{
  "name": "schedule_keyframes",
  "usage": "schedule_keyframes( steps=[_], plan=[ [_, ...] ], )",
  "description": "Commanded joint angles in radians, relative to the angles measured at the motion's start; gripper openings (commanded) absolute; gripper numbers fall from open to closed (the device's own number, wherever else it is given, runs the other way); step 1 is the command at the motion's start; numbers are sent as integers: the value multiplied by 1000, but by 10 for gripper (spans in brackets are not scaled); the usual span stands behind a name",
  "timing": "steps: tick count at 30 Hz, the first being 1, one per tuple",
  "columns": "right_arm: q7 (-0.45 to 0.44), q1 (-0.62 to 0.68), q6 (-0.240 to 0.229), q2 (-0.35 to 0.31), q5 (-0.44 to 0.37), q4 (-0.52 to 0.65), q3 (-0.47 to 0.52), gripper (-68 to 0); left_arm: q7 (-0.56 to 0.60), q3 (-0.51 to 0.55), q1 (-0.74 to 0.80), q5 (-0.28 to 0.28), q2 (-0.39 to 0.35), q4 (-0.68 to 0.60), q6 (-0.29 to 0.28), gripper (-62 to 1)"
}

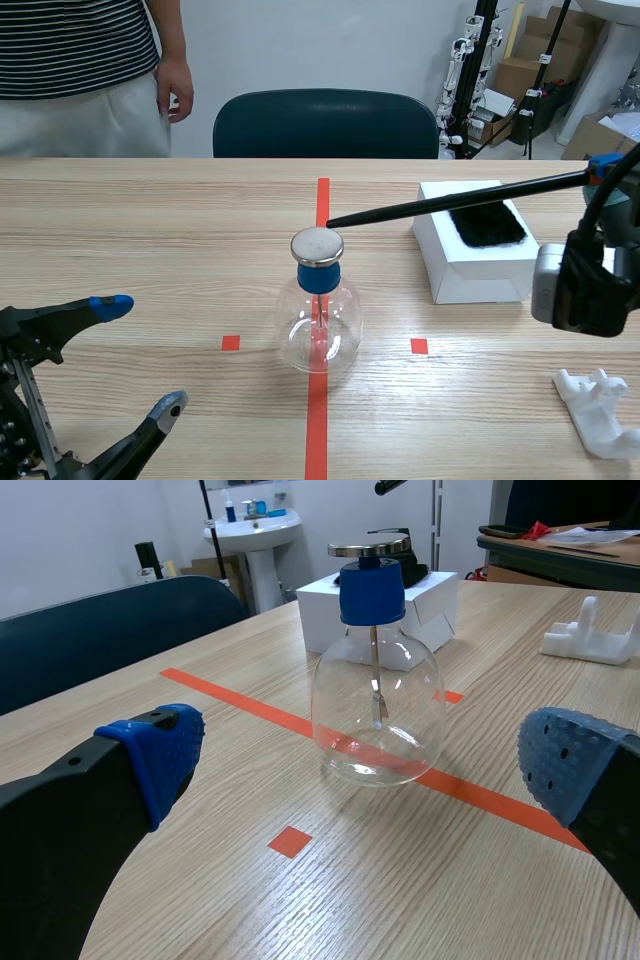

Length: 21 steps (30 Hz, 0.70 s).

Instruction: Do the electroscope experiment. hold the rod still at the electroscope

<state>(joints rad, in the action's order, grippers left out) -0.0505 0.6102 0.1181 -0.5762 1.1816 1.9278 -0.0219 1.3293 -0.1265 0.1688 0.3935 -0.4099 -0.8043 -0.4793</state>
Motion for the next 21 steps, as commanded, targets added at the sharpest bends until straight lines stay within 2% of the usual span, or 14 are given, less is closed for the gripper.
schedule_keyframes(
  steps=[1,16,21],
  plan=[
    [7,-14,16,-5,0,5,8,-671,14,2,-3,-8,-1,-6,1,14],
    [7,-14,16,-5,-8,5,8,-671,14,2,-3,-8,-1,-6,1,14],
    [7,-8,40,-5,-30,7,11,-671,14,2,-3,-8,-1,-6,1,14]
  ],
)
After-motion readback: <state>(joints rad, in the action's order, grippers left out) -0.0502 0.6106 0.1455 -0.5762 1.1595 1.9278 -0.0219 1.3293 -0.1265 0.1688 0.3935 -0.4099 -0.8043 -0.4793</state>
